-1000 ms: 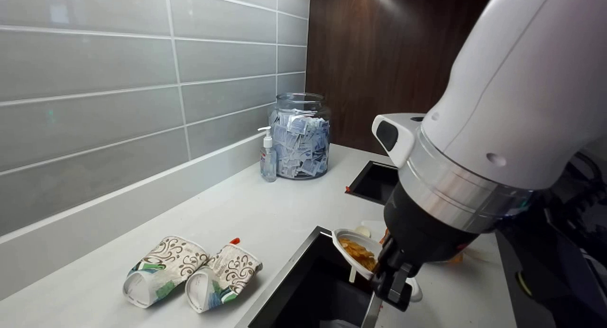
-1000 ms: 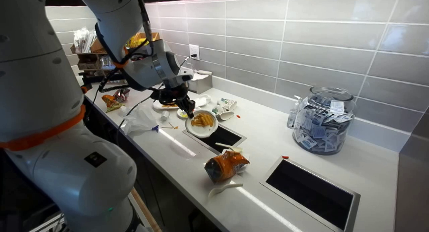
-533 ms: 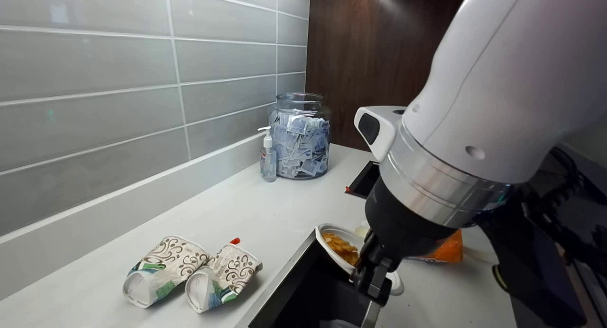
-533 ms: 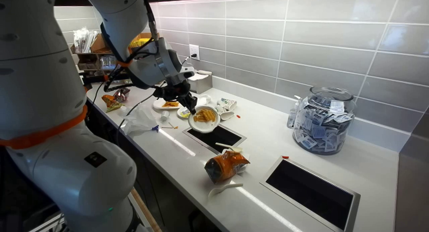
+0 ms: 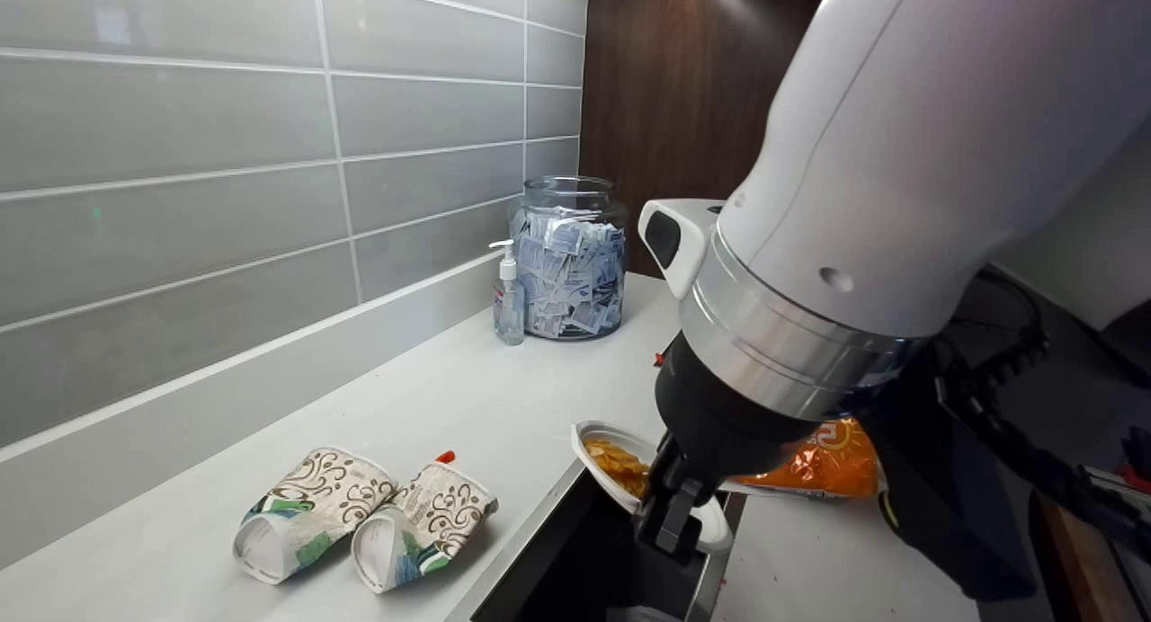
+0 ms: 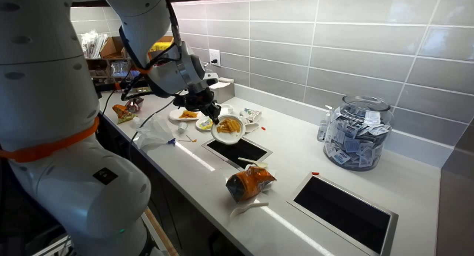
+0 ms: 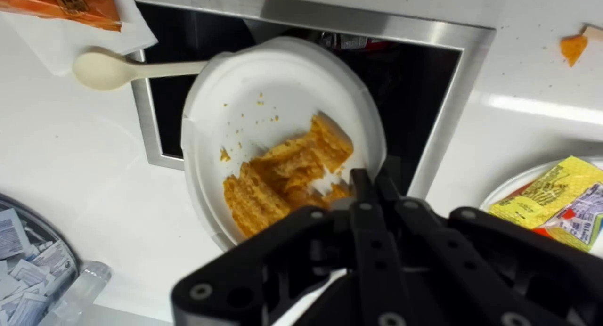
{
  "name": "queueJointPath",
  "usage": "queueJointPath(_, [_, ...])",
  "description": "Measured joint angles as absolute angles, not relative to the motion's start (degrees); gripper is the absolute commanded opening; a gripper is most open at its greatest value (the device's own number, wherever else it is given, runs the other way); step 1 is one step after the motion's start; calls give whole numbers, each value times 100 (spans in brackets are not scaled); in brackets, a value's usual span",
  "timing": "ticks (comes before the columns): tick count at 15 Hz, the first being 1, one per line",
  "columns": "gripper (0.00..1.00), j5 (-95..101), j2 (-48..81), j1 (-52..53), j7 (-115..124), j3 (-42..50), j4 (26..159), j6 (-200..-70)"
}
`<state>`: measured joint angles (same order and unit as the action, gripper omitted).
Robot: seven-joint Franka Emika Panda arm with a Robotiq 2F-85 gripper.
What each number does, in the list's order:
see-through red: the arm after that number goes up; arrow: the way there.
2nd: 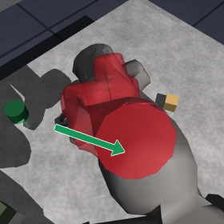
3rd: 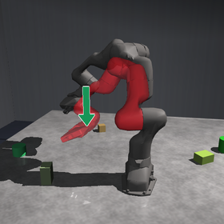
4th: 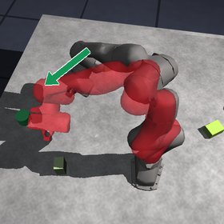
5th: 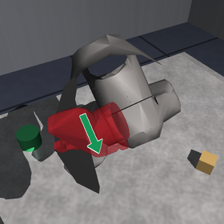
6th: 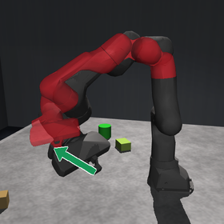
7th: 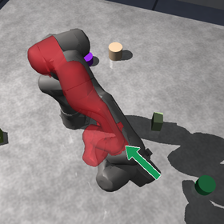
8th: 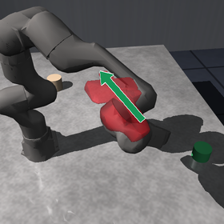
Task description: Pour the contents from the white plate into the left bin
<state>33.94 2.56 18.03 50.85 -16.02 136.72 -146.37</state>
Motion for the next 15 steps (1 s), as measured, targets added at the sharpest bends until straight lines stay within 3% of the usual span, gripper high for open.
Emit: queueJointPath(15, [1, 3719, 567, 1679, 5012, -1165, 13689, -16333])
